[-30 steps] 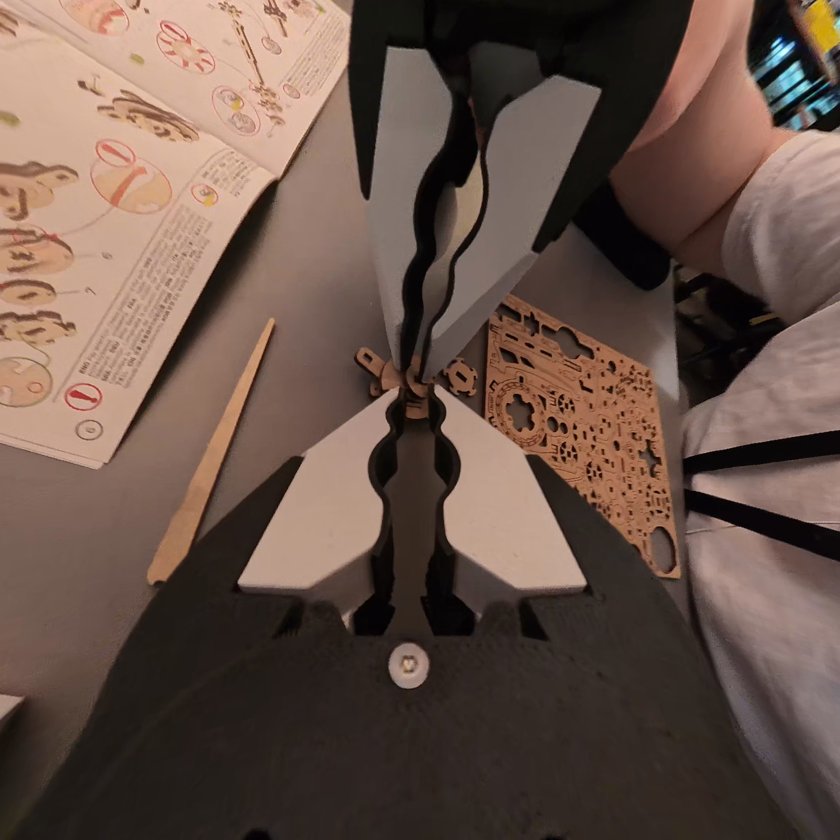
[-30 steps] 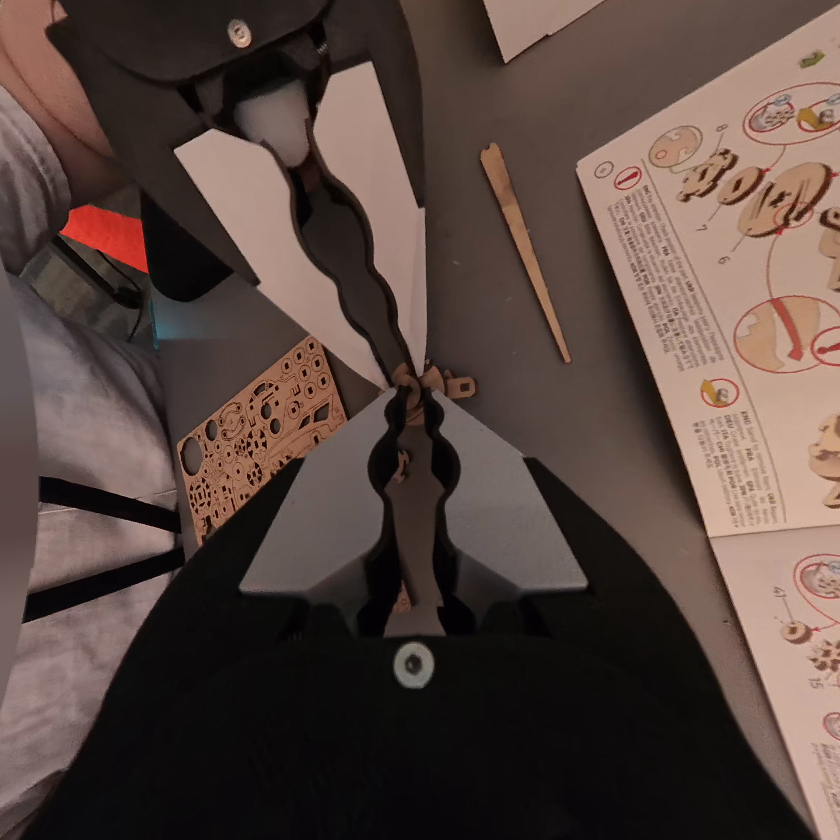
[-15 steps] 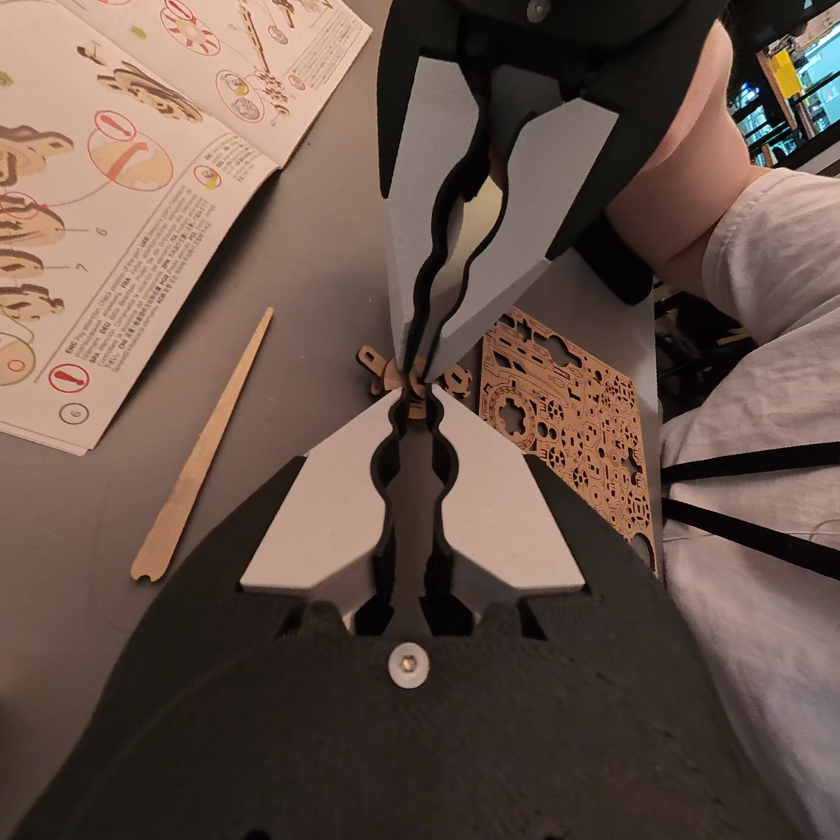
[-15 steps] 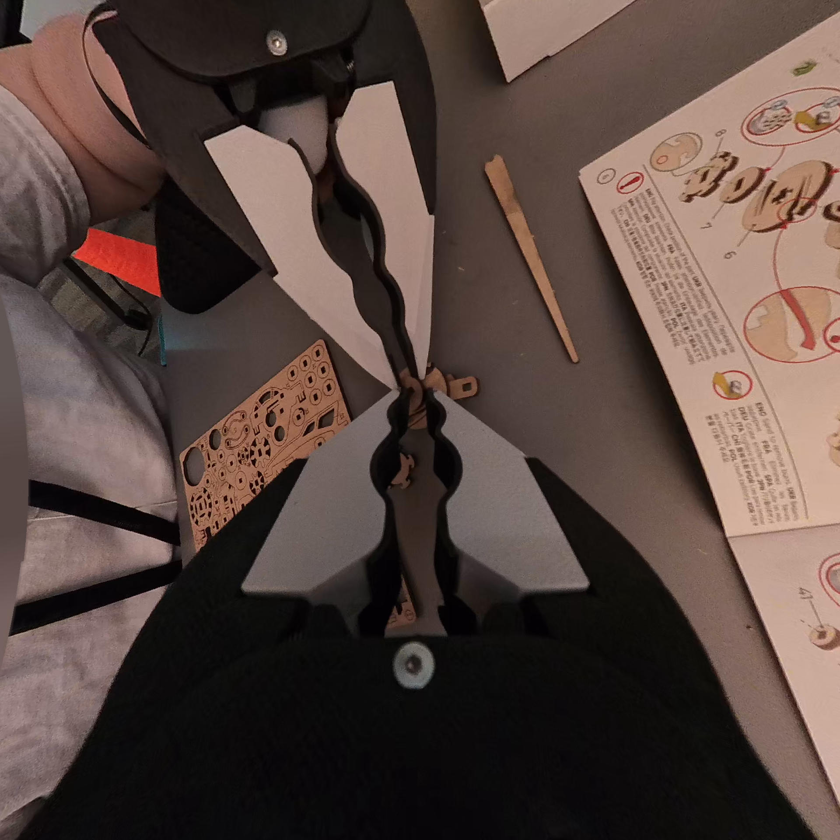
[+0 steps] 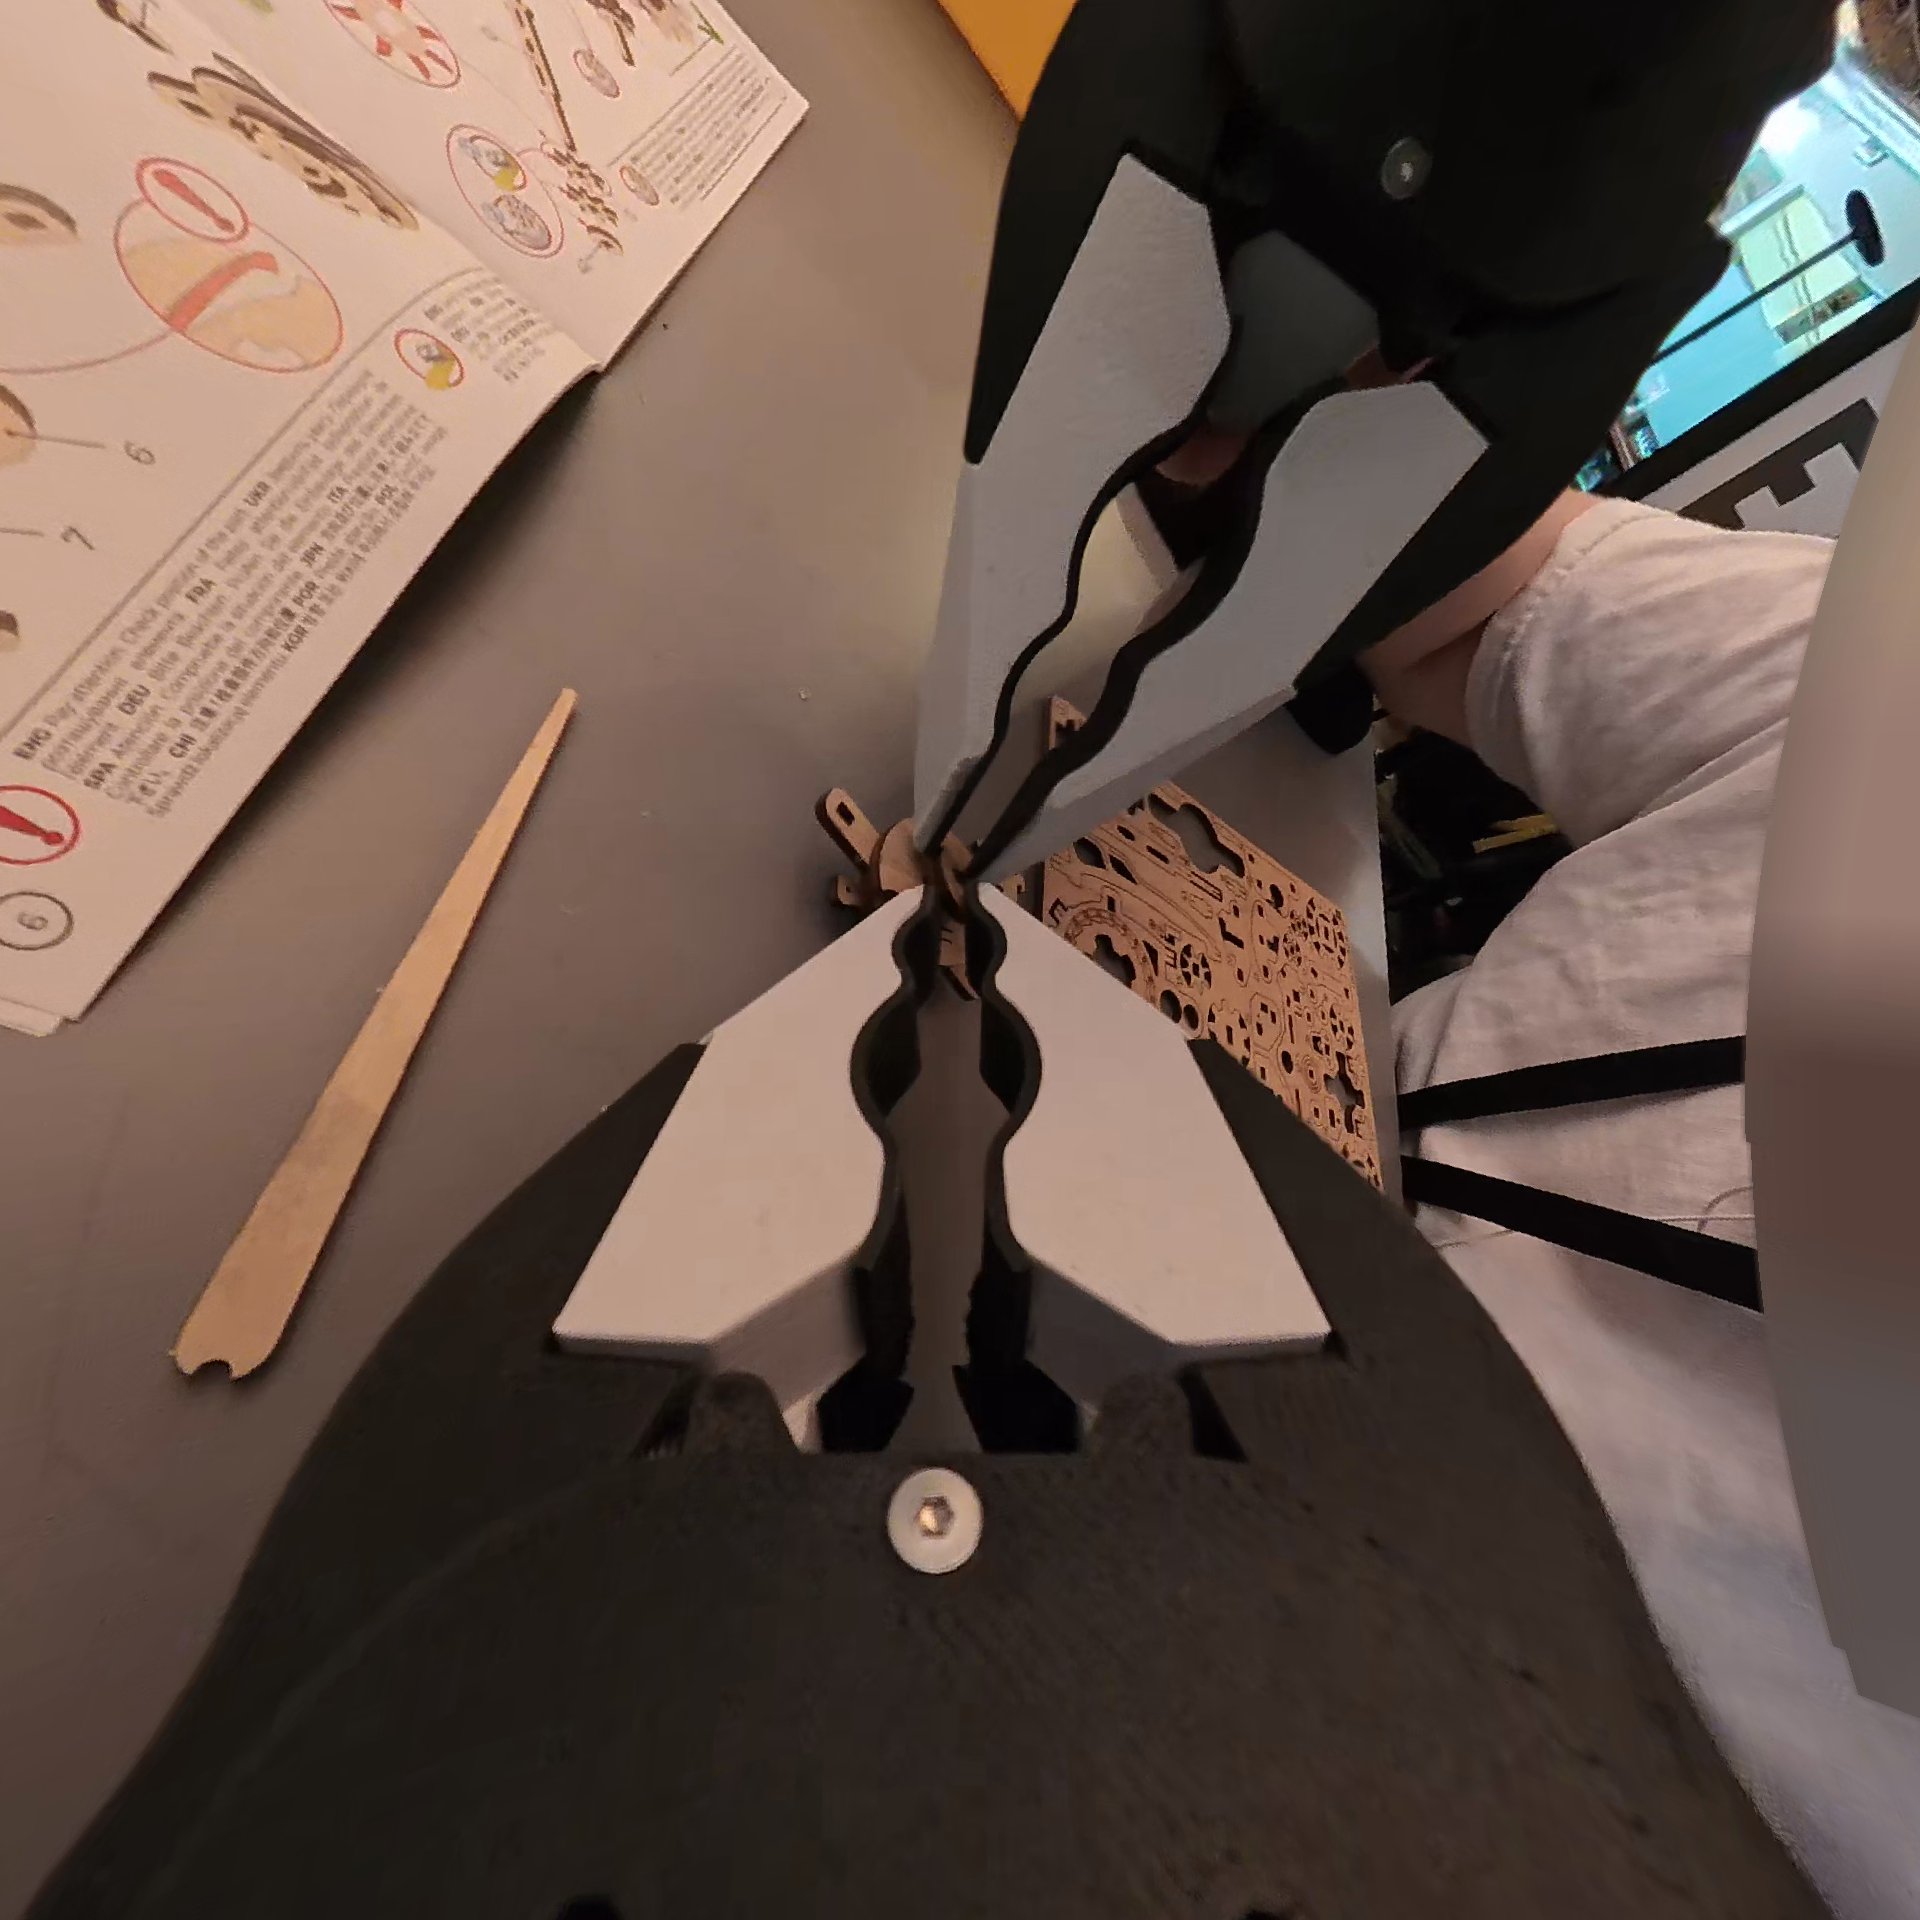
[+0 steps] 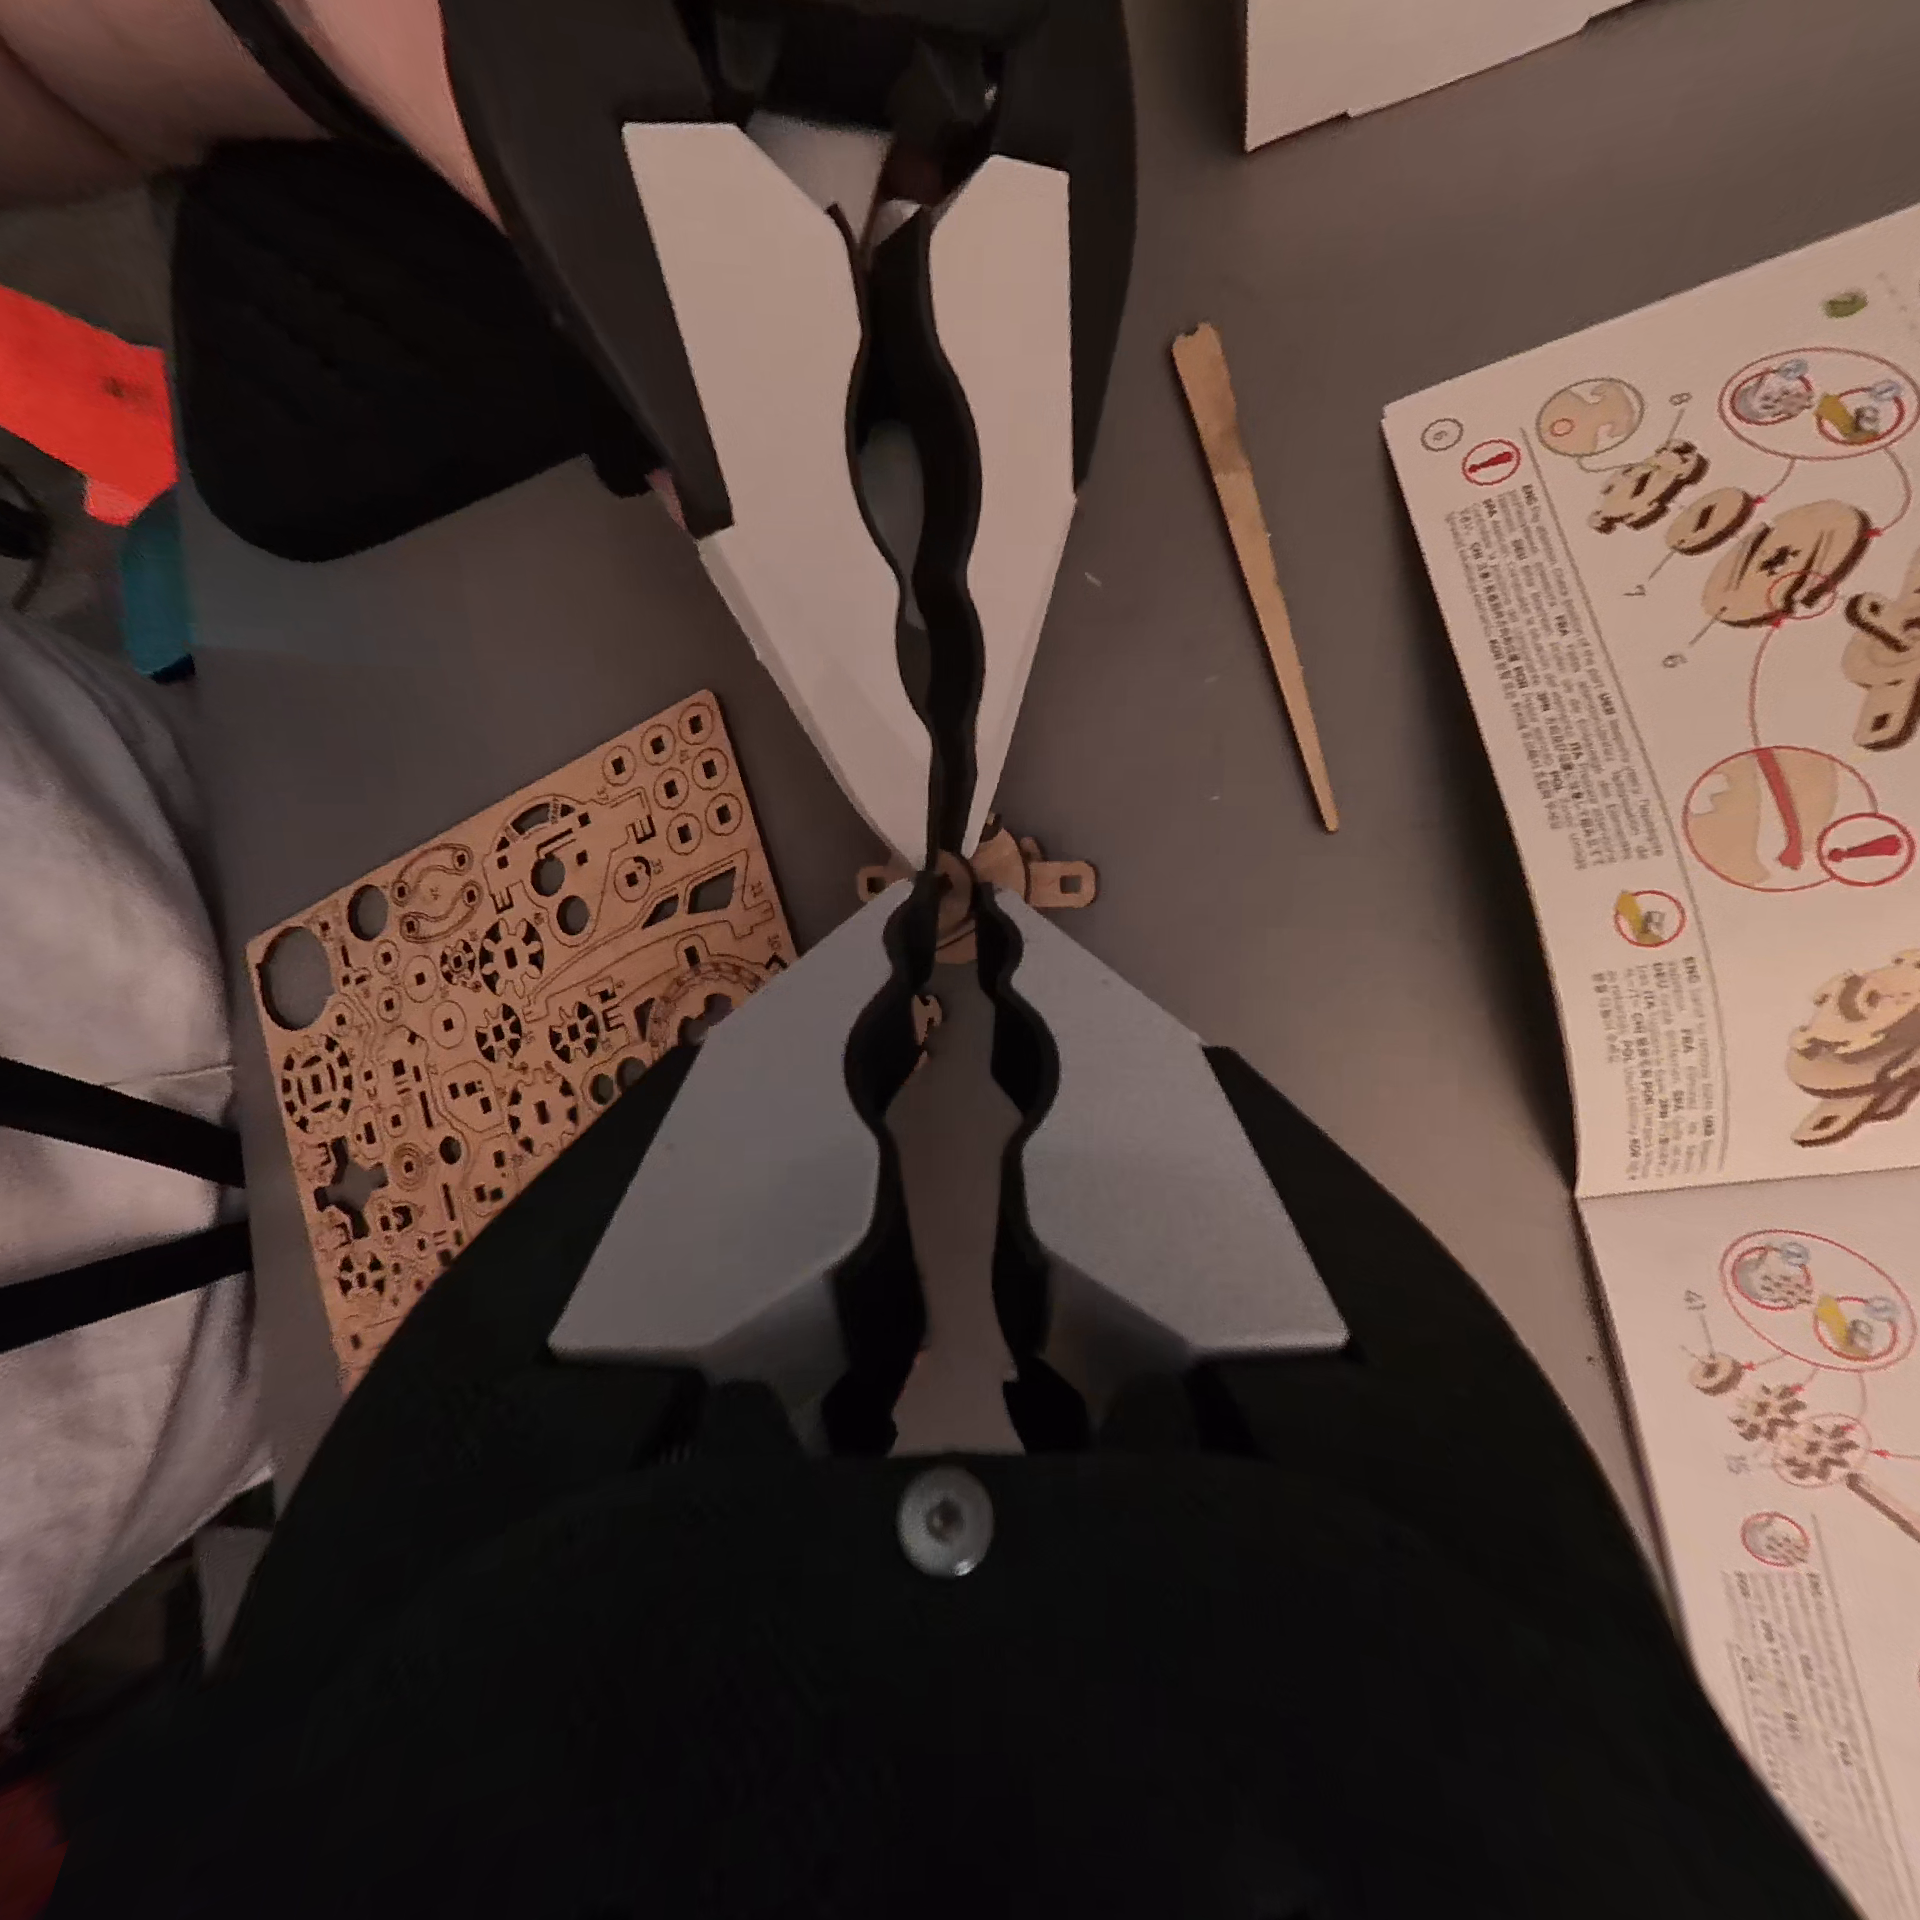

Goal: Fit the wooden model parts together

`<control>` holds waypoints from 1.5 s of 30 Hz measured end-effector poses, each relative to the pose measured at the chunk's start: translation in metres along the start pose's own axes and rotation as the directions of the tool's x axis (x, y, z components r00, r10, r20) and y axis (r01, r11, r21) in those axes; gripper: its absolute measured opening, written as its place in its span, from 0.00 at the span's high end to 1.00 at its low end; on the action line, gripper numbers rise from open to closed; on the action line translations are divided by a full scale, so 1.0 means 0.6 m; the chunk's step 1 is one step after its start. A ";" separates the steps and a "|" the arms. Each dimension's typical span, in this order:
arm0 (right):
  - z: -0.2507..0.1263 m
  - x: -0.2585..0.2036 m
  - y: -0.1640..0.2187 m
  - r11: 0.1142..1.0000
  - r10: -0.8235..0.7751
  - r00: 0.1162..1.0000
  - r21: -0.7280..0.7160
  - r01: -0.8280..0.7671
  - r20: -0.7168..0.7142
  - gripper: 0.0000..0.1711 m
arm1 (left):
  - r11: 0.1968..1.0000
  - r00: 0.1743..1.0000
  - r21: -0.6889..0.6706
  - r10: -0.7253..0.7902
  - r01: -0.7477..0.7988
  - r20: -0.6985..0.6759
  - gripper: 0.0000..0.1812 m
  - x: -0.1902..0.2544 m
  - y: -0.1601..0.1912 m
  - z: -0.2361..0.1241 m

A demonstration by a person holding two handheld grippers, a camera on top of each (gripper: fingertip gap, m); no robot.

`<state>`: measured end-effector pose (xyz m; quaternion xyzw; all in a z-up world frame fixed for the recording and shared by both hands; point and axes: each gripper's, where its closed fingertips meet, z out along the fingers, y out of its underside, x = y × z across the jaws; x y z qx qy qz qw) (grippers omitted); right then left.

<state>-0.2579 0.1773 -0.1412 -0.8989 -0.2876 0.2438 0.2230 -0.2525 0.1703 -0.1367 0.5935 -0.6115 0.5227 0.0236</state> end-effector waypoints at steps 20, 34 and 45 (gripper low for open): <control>0.001 0.003 -0.003 0.996 -0.084 0.980 -0.045 0.077 -0.178 0.97 | 0.996 0.996 0.043 -0.084 0.084 -0.005 1.00 -0.003 -0.001 -0.001; 0.000 0.007 -0.003 0.973 0.223 0.975 0.065 -0.222 -0.006 0.97 | 0.988 0.987 0.050 -0.141 0.145 -0.082 1.00 -0.004 -0.002 -0.002; 0.000 0.009 -0.003 0.968 0.233 0.972 0.089 -0.235 0.037 0.97 | 0.985 0.977 0.026 -0.166 0.171 -0.130 0.94 0.003 -0.003 -0.004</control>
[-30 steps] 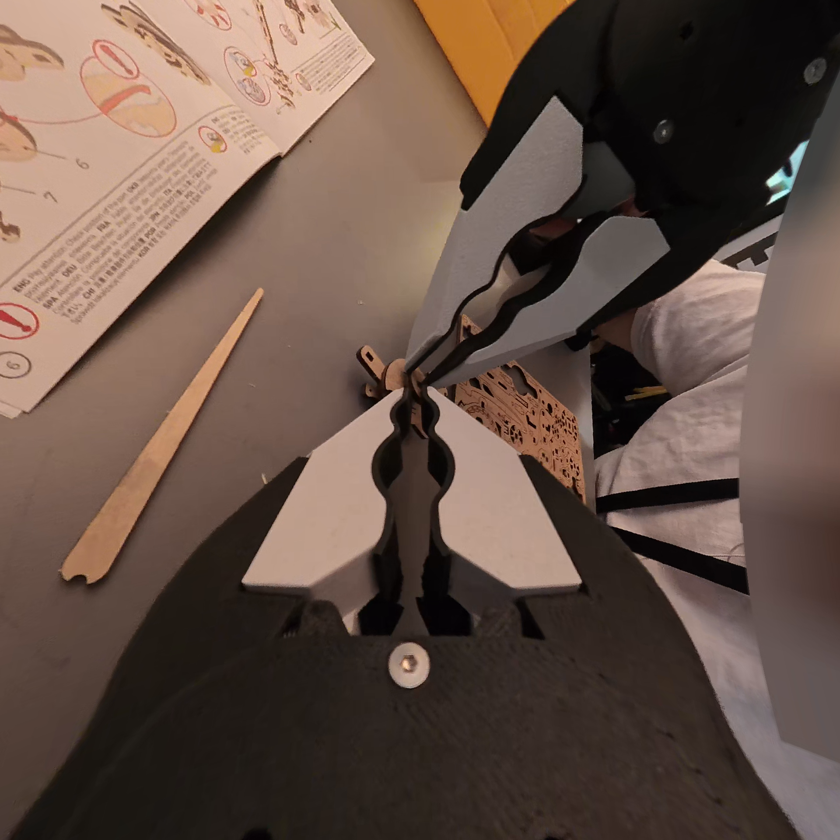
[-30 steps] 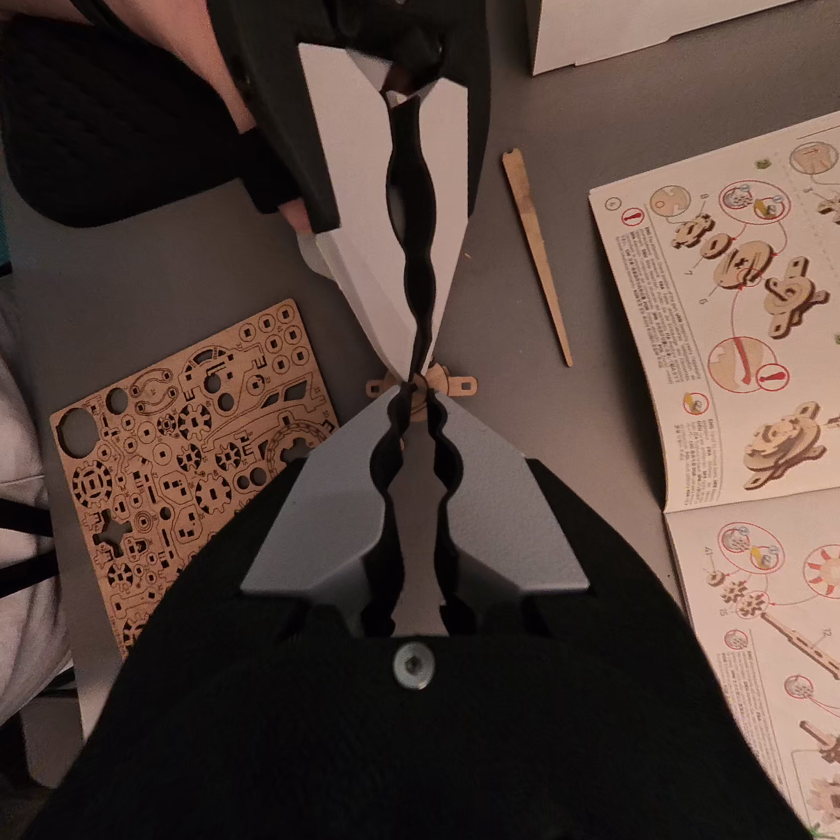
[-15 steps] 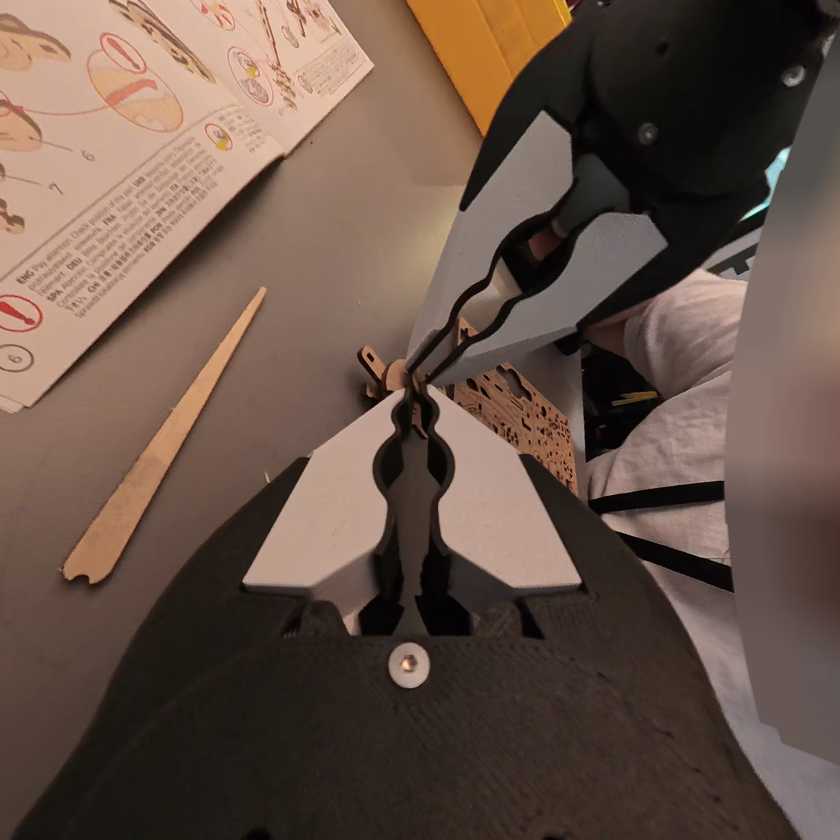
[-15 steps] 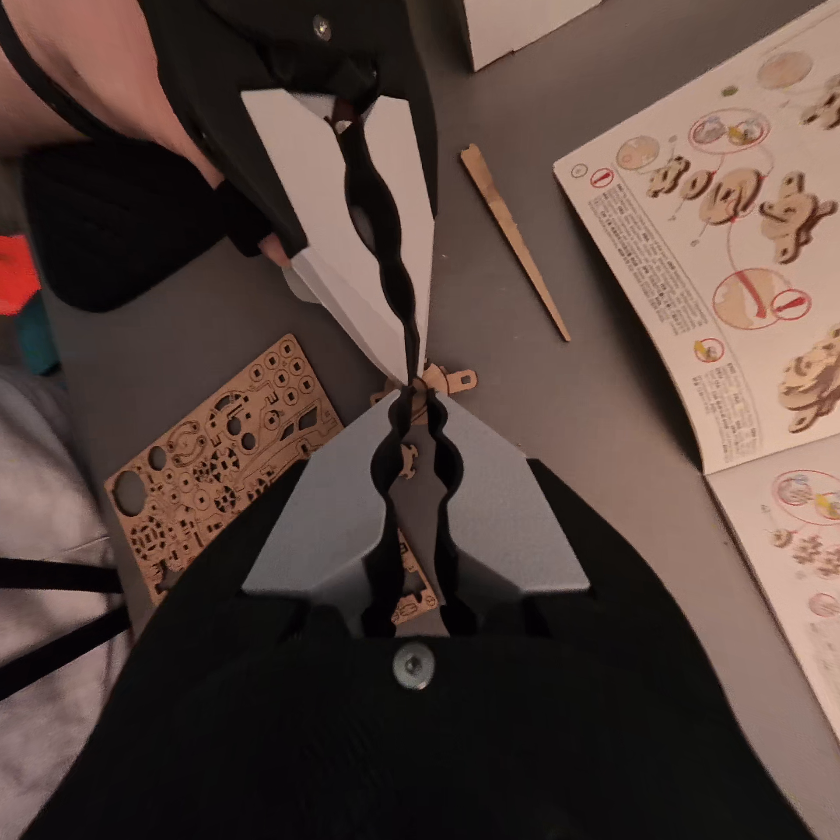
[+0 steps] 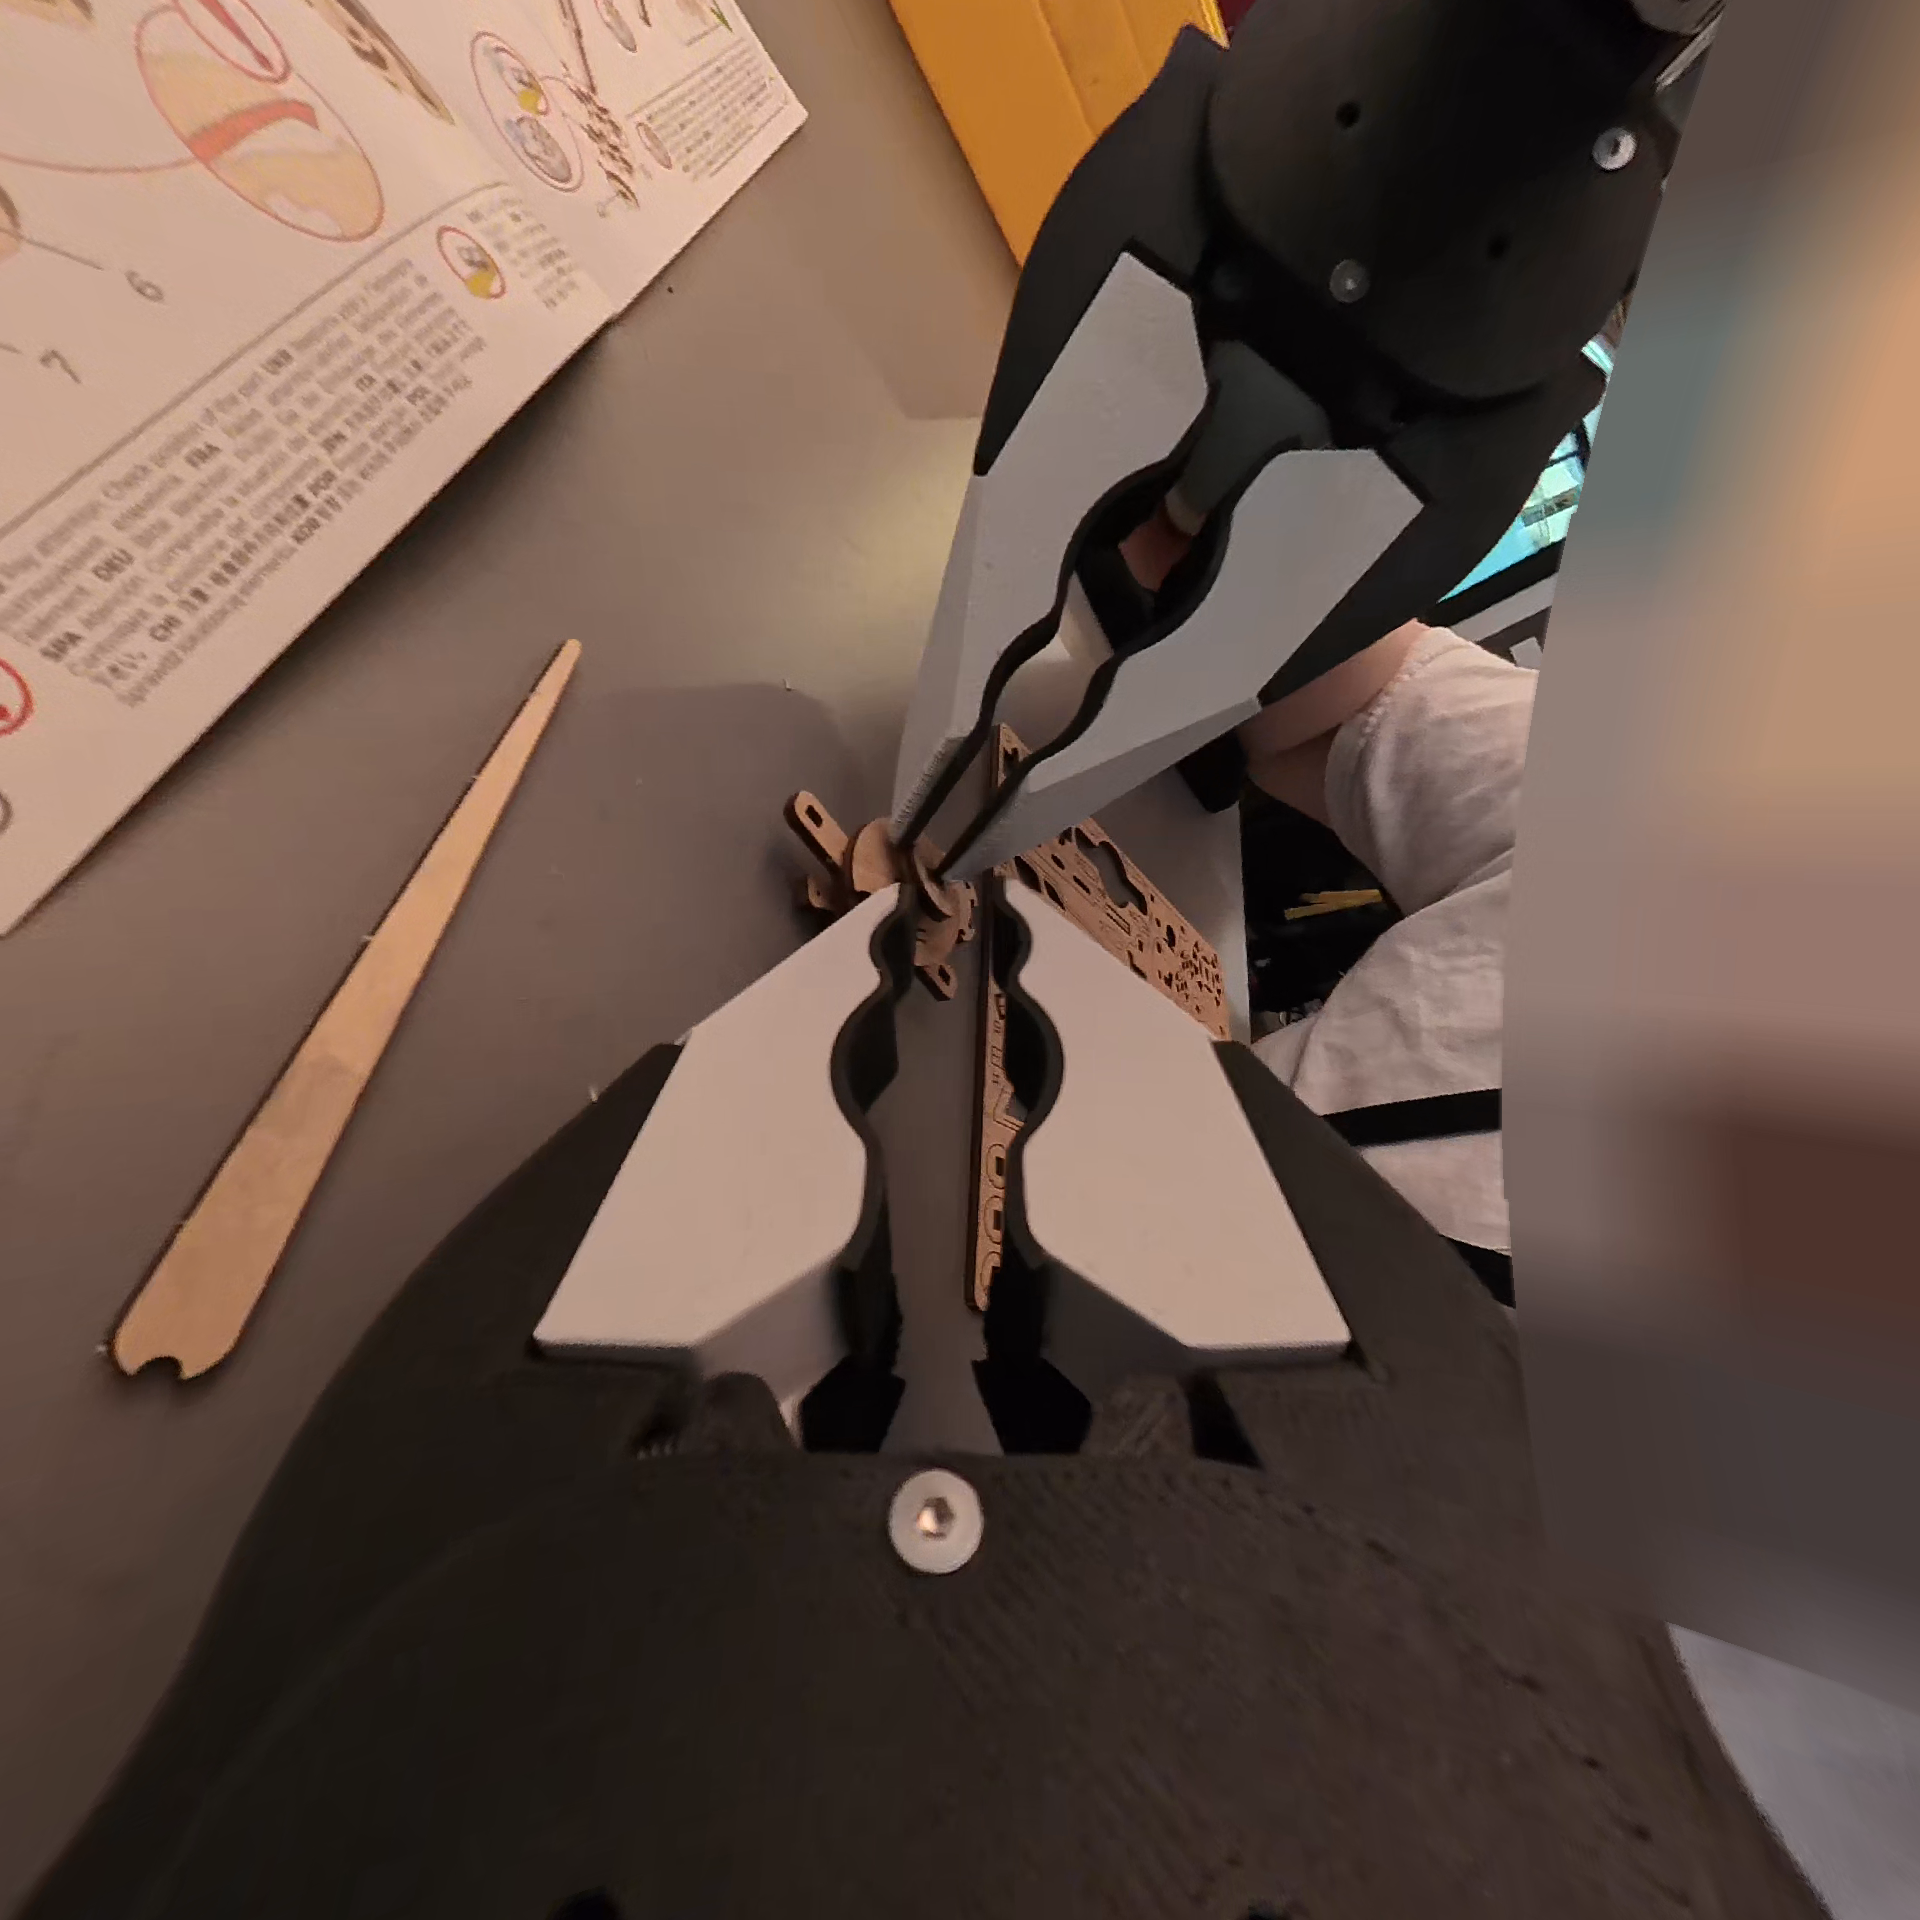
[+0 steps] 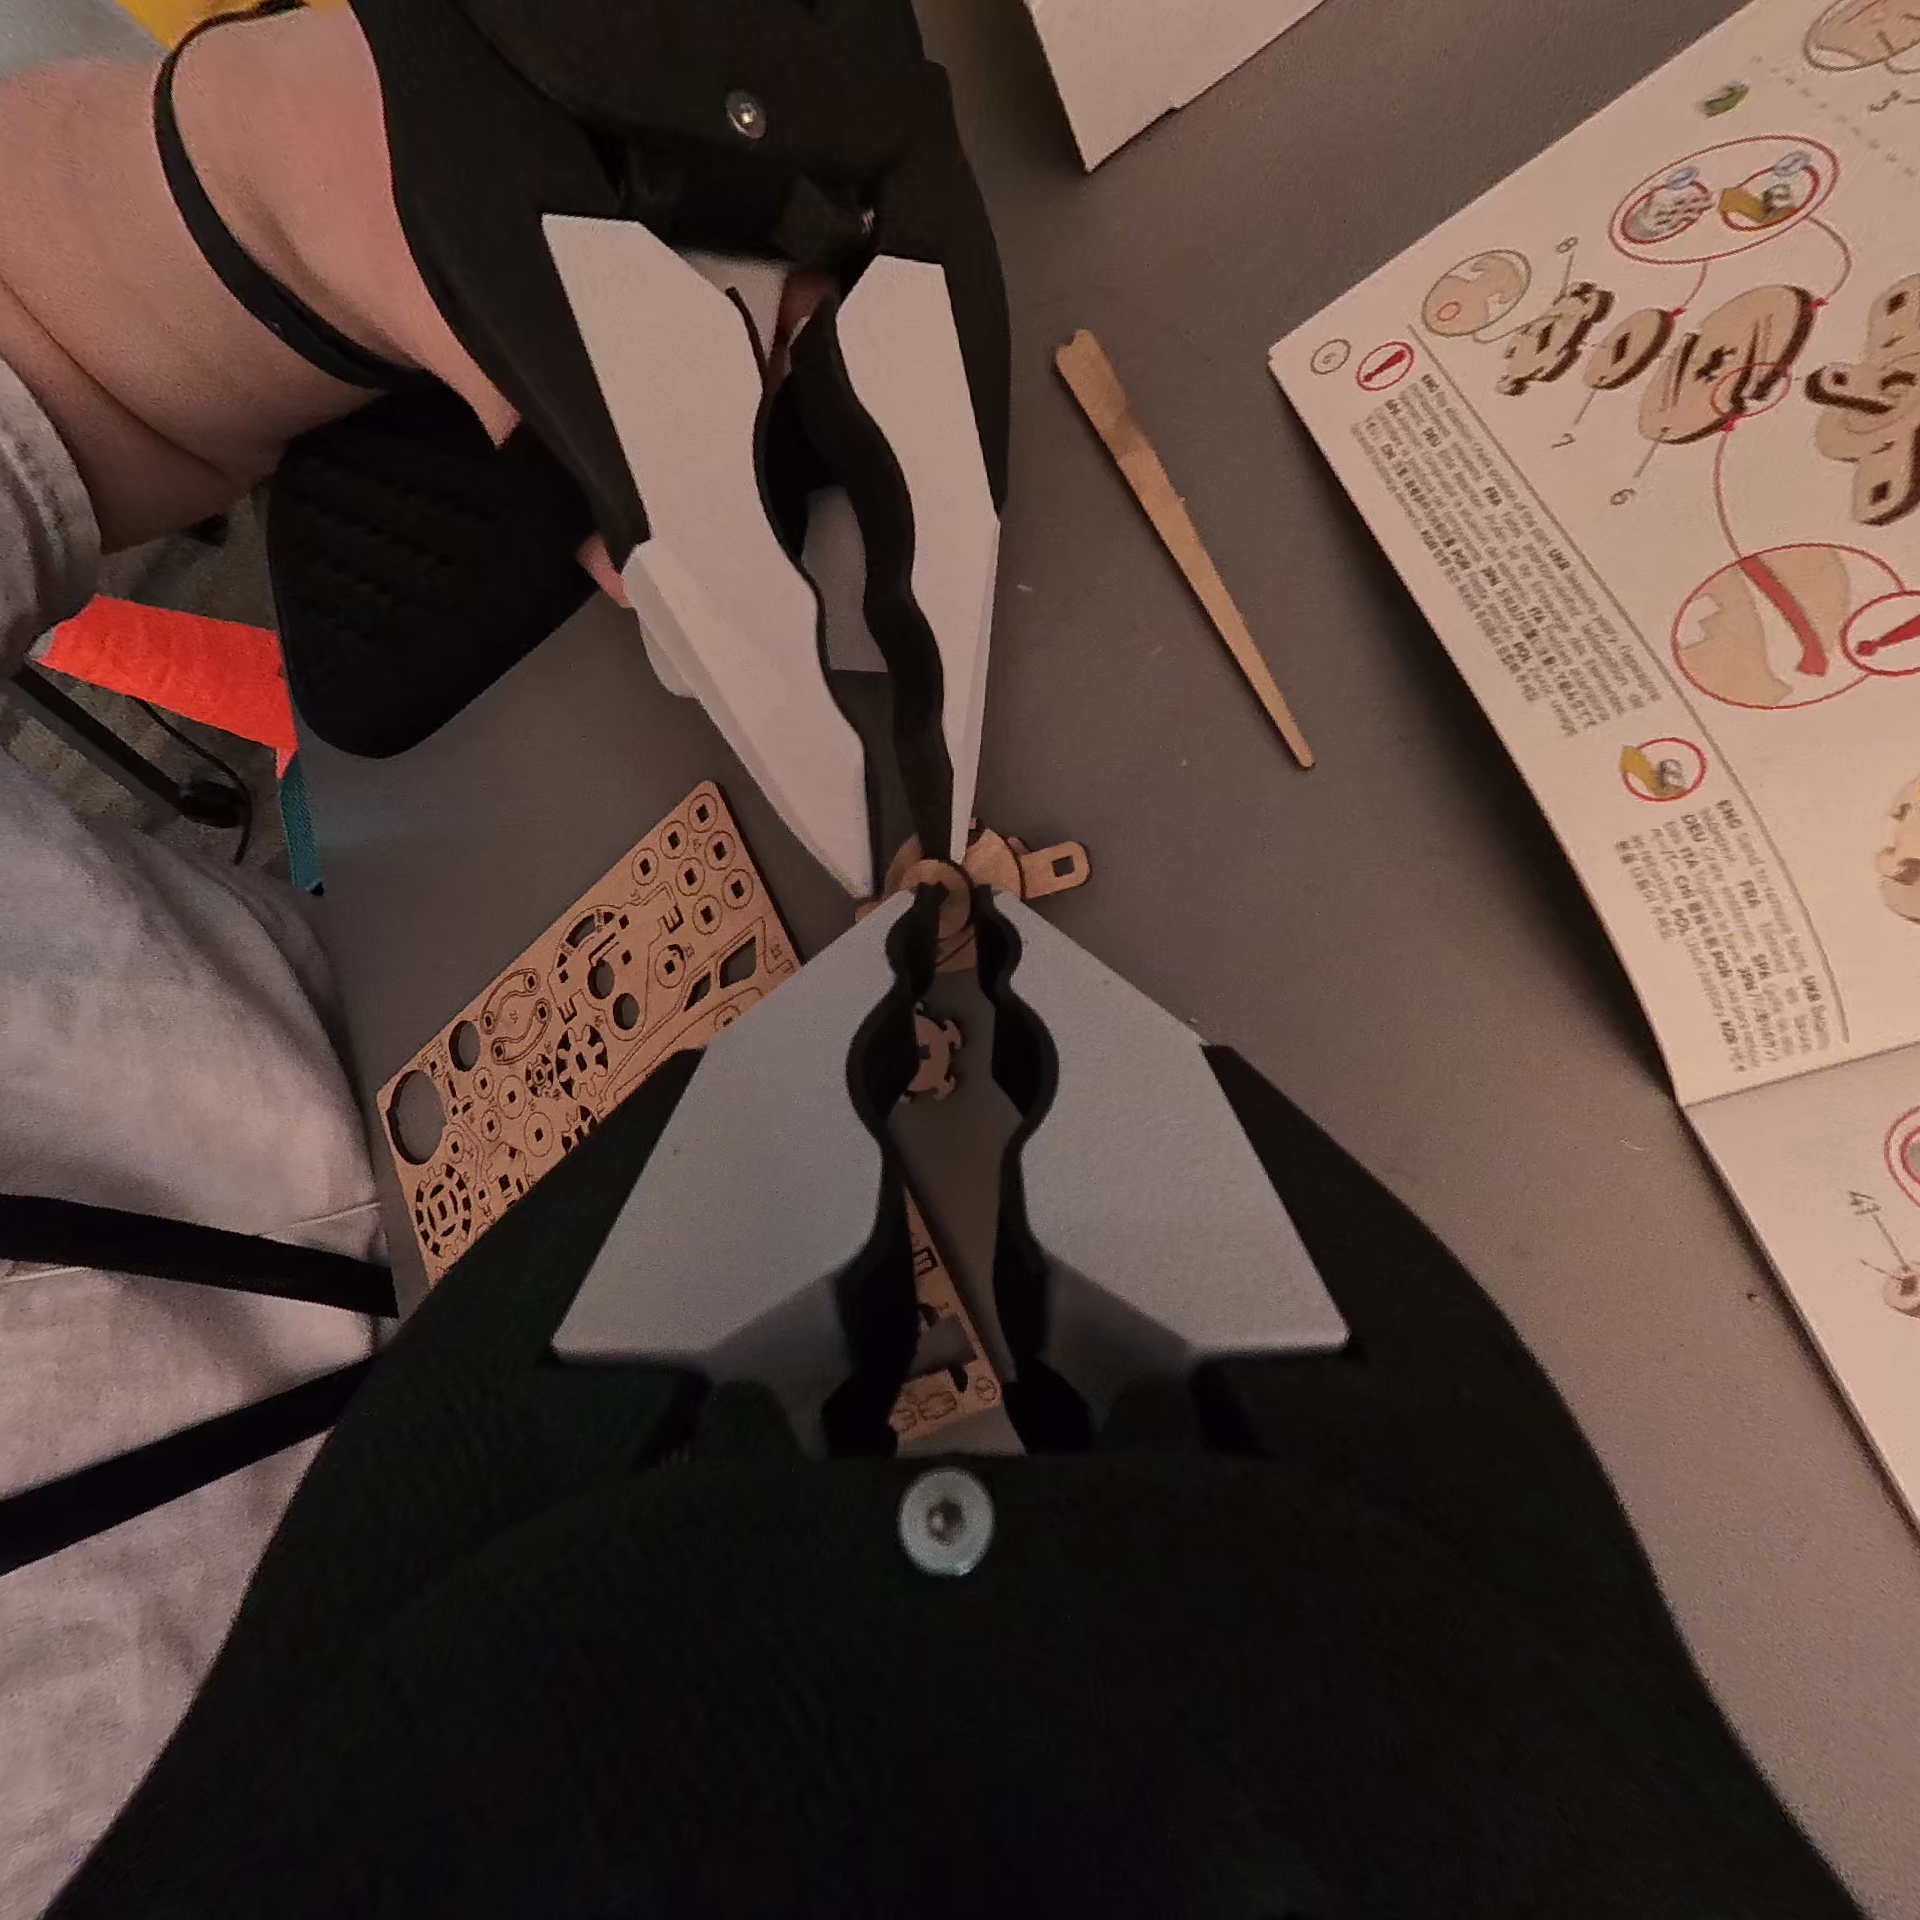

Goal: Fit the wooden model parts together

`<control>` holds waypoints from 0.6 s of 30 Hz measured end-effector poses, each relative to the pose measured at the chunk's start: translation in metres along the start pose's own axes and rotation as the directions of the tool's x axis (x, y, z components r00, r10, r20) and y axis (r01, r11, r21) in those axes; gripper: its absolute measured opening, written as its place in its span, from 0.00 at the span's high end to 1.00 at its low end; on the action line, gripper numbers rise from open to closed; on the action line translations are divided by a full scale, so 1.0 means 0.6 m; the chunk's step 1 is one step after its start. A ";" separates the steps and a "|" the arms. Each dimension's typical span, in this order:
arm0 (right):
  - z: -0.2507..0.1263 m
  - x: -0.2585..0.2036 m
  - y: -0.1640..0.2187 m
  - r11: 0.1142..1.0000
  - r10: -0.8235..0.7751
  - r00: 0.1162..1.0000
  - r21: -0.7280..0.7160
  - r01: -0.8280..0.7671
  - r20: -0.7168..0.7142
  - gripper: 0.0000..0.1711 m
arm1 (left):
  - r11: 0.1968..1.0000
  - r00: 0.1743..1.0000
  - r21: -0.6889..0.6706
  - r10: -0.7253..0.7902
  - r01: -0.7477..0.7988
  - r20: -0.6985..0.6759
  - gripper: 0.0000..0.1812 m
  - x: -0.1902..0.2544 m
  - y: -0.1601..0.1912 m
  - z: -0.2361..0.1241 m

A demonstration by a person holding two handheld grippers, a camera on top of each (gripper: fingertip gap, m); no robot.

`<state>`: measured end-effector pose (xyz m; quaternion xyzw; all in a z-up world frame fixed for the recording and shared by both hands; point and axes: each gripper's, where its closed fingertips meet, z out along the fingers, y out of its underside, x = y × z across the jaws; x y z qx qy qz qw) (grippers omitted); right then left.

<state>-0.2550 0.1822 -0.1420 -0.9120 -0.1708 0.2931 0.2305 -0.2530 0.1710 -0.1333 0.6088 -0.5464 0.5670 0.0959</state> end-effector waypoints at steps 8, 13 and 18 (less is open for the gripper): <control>0.001 -0.002 0.000 1.000 -0.001 1.000 -0.002 0.001 -0.016 0.97 | 1.000 0.998 -0.013 -0.011 0.012 0.065 0.97 -0.006 0.003 0.001; 0.003 -0.006 -0.001 0.999 -0.035 0.998 -0.005 0.035 -0.048 0.97 | 0.994 0.995 -0.032 -0.103 0.103 0.010 0.97 -0.002 0.009 -0.001; 0.003 -0.008 -0.002 0.999 -0.039 0.997 -0.005 0.039 -0.062 0.97 | 0.994 0.994 -0.033 -0.106 0.107 0.013 0.99 -0.006 0.010 -0.001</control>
